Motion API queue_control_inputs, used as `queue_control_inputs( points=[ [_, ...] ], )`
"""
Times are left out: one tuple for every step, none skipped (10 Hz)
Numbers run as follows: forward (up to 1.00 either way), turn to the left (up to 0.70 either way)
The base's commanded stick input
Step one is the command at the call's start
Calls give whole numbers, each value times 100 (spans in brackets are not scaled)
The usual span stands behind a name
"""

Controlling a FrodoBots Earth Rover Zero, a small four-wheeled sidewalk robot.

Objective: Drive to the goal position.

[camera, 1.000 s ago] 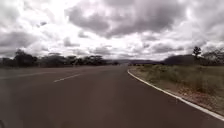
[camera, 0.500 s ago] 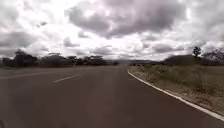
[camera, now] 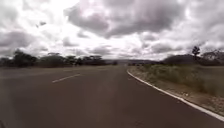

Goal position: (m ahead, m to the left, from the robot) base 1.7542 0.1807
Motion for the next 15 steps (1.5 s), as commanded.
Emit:
queue_control_inputs(
  points=[
    [40,-24],
    [40,-24],
    [40,-24],
    [40,-24],
    [40,-24],
    [40,-24],
    [40,-24],
    [40,-24],
    [40,-24],
    [40,-24],
    [40,-24],
    [40,-24],
    [40,-24],
    [42,-25],
    [44,-27]
  ],
)
